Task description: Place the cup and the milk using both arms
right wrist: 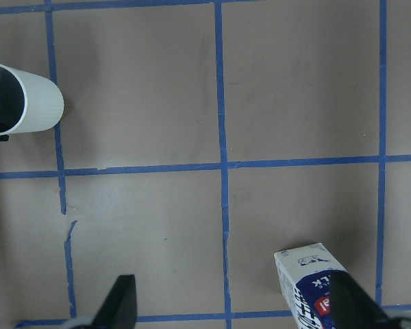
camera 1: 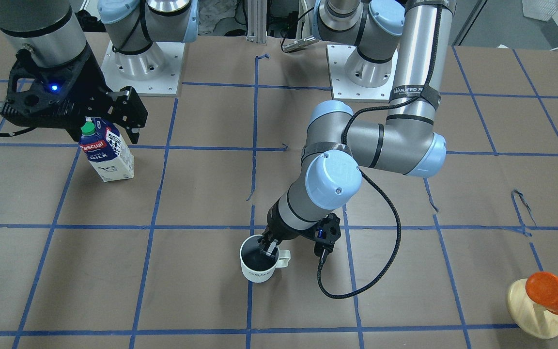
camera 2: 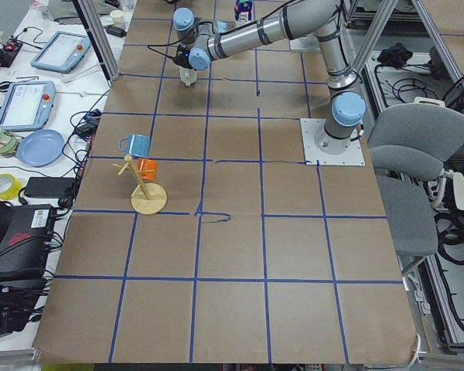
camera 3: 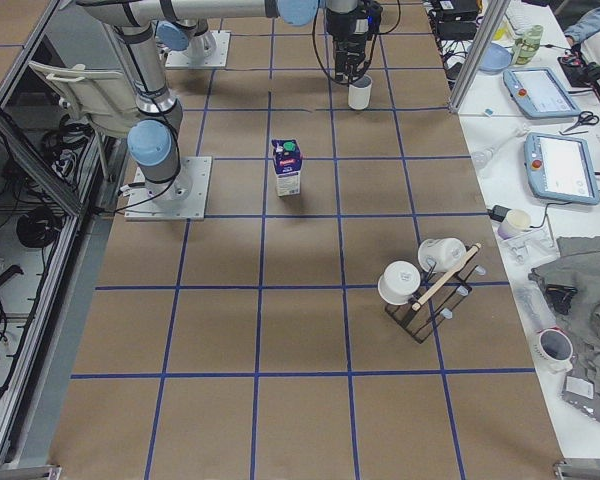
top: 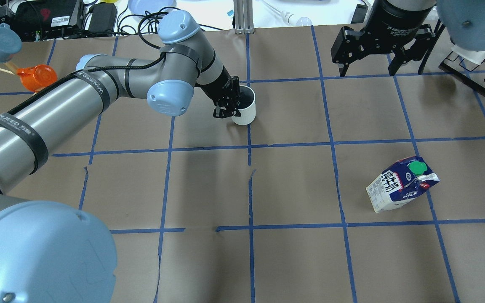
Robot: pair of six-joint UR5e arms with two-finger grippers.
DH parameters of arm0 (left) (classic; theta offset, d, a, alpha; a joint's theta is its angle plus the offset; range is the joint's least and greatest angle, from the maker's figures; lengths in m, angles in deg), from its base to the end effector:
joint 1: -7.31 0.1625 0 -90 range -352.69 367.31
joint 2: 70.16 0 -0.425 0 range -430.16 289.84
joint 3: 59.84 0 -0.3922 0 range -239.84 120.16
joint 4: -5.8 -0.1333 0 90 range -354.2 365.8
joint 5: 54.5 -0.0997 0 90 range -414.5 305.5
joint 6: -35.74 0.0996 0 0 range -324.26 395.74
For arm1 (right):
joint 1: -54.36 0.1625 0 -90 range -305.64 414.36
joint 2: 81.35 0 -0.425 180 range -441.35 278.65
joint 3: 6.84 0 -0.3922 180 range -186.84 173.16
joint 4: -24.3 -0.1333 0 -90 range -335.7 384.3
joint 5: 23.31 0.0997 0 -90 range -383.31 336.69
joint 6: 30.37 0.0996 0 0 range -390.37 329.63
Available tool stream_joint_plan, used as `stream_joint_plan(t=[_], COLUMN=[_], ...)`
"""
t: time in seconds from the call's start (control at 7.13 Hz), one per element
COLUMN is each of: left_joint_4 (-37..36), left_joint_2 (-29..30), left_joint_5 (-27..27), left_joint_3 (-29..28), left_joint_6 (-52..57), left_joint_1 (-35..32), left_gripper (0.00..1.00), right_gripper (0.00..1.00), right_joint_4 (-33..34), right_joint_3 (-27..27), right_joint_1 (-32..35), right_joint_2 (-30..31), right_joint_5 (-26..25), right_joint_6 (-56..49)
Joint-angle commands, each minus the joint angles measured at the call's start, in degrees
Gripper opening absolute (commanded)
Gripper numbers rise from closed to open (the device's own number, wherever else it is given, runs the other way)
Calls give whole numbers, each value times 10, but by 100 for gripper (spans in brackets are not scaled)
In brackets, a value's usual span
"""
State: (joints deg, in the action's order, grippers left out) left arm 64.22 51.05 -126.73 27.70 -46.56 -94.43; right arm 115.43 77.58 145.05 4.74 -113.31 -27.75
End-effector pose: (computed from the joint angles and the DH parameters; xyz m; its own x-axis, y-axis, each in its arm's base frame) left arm -0.2963 -0.6210 0.2475 -0.3259 -0.9411 0.0898 -0.8937 0.3377 0.2955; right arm 0.1396 -0.5238 0.5033 -0.9994 0.0336 -0.0022 0.0337 0.9982 -0.0488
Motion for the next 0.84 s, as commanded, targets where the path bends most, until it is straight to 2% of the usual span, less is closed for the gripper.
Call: stream_joint_plan(t=[0.0, 0.14, 0.28, 0.42, 0.7], left_joint_4=[-9, -9, -8, 5, 132], left_joint_2=[1, -15, -27, -33, -59], left_joint_5=[1, 1, 0, -6, -20], left_joint_3=[0, -1, -10, -34, -81], left_joint_6=[1, 10, 21, 115, 279], left_joint_1=[0, 0, 2, 12, 80], left_gripper=[97, 95, 95, 96, 97], right_gripper=[100, 100, 100, 100, 100], right_joint_4=[0, 1, 0, 0, 0], right_joint_3=[20, 35, 43, 69, 139], right_joint_1=[-8, -27, -58, -98, -127], right_joint_2=[1, 4, 4, 4, 18], right_joint_5=[-25, -51, -53, -51, -55], right_joint_6=[-19, -66, -114, -187, -237])
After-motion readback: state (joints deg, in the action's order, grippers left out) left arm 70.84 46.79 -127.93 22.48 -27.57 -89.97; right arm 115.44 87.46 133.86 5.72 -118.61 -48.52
